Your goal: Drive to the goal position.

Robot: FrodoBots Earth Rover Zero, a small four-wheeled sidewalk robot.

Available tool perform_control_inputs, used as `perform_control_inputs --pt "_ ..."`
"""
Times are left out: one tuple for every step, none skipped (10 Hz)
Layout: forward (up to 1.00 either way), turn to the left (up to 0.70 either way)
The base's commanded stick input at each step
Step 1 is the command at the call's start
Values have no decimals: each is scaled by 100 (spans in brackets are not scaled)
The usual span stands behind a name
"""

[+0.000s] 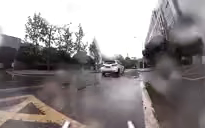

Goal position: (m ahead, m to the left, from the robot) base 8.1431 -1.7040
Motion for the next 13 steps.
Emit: perform_control_inputs --pt "70 -14" --pt "70 -14" --pt "70 -14" --pt "53 -23" --pt "34 -31" --pt "19 -37" --pt "3 -44" --pt "-25 15" --pt "-45 27" --pt "-45 27" --pt "-45 27" --pt "-45 15" --pt "-31 0"
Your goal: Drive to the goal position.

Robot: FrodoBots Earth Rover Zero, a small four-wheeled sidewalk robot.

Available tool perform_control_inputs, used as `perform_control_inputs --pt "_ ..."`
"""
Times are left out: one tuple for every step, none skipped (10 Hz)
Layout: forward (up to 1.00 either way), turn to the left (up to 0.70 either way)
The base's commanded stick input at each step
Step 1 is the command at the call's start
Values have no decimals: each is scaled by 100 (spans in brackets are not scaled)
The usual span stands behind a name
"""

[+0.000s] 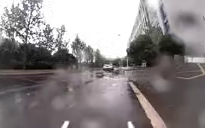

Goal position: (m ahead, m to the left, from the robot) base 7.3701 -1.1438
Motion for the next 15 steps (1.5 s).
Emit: perform_control_inputs --pt "0 0" --pt "-15 -9" --pt "-40 -24" --pt "-45 -27" --pt "-45 -27" --pt "-45 -27" --pt "-45 -27" --pt "-45 -27" --pt "-31 -32" --pt "-3 -44" --pt "0 -45" --pt "0 -45" --pt "0 -45" --pt "10 -41" --pt "15 -58"
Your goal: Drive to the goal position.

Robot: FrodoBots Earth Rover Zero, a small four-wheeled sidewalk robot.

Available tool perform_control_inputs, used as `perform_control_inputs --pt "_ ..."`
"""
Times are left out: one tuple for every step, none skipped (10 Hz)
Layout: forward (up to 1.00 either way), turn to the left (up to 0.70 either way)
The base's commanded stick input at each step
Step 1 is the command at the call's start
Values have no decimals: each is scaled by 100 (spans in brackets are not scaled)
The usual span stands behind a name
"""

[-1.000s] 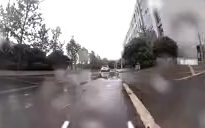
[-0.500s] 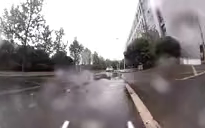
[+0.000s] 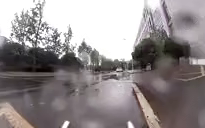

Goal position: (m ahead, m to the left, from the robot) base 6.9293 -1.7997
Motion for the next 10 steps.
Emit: perform_control_inputs --pt "18 -70" --pt "18 -70" --pt "17 -69" --pt "18 -72" --pt "17 -69" --pt "18 -73" --pt "23 -93" --pt "29 -72" --pt "28 -71" --pt "29 -72"
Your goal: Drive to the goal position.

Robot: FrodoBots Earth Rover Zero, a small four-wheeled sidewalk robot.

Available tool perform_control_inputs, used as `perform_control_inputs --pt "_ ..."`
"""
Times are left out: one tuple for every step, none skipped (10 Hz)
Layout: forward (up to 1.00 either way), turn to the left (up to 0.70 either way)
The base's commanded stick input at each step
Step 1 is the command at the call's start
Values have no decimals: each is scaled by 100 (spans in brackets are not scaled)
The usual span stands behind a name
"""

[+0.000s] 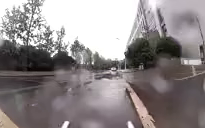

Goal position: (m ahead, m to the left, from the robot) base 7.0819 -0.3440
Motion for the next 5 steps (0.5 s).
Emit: perform_control_inputs --pt "30 -75" --pt "31 -77" --pt "32 -80" --pt "34 -79" --pt "42 -39"
